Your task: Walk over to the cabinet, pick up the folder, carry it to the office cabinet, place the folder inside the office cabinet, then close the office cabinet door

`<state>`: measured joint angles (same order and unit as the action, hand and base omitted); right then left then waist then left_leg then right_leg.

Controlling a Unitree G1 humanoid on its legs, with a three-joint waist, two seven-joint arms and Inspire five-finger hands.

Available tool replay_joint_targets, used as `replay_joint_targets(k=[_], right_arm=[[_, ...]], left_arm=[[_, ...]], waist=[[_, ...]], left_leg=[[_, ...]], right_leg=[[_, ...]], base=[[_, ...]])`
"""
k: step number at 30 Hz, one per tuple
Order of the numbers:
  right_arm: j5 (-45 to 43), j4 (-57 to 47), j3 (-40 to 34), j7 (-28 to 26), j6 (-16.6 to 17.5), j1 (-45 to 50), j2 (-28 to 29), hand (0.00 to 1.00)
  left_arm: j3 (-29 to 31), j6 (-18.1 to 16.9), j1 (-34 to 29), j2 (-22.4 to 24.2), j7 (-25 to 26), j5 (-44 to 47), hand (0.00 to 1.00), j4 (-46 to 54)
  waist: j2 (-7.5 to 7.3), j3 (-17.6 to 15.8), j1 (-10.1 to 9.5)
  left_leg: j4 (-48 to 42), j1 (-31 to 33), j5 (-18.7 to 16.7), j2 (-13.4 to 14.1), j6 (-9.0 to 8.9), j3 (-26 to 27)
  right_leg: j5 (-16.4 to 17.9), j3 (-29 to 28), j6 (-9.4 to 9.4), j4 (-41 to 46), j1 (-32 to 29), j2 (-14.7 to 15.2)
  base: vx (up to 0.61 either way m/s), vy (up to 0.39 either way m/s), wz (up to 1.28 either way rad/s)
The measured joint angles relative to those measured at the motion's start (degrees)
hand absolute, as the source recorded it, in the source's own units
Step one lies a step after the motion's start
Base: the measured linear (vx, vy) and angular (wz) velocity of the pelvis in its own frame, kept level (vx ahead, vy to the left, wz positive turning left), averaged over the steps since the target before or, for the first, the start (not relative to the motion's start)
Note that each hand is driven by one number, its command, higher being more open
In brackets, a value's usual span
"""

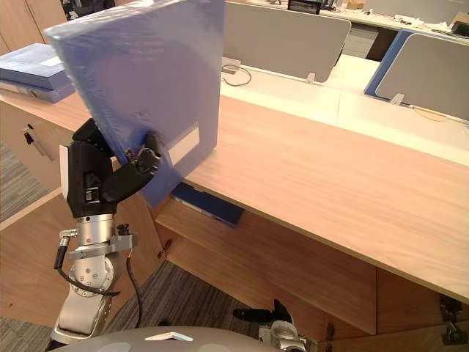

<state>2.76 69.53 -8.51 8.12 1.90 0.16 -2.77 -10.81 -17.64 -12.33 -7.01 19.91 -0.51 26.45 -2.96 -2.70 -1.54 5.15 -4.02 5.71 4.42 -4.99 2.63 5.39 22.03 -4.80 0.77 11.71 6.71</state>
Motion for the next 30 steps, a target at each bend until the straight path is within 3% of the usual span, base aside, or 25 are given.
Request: replay_joint_targets(k=[8, 21, 30], right_arm=[[0.0, 0.6, -1.7, -0.4, -0.4, -0.3, 0.3, 1.00], [0.0, 0.6, -2.2, -1.5, -0.4, -0.4, 0.3, 1.00], [0.2, 0.6, -2.8, -2.5, -0.4, -0.4, 0.2, 1.00]], left_arm=[[0.4, 0.8, -1.9, 0.4, -8.7, 16.6, 0.00, 0.3], [0.6, 2.1, -2.2, 0.4, -13.2, 28.1, 0.00, -0.1], [1.1, 4.5, -2.2, -1.0, -18.9, 36.8, 0.00, -2.5]], waist=[[-0.26, 0.0, 0.09], [-0.09, 0.0, 0.19], [0.45, 0.0, 0.41]], left_leg=[[0.0, 0.6, 0.2, -0.6, 0.20, 0.0], [0.0, 0.8, 0.2, -0.8, 0.32, -0.1], [0.0, 0.7, 0.3, -0.8, 0.39, 0.2]], right_leg=[[-0.2, 0.0, -0.30, 0.1, -0.3, 0.3], [-0.3, 0.1, -0.39, 0.1, -0.4, 0.6], [-0.3, 0.0, -0.44, 0.1, -0.4, 0.6]], base=[[0.00, 0.000, 0.00], [0.00, 0.000, 0.00], [0.00, 0.000, 0.00]])
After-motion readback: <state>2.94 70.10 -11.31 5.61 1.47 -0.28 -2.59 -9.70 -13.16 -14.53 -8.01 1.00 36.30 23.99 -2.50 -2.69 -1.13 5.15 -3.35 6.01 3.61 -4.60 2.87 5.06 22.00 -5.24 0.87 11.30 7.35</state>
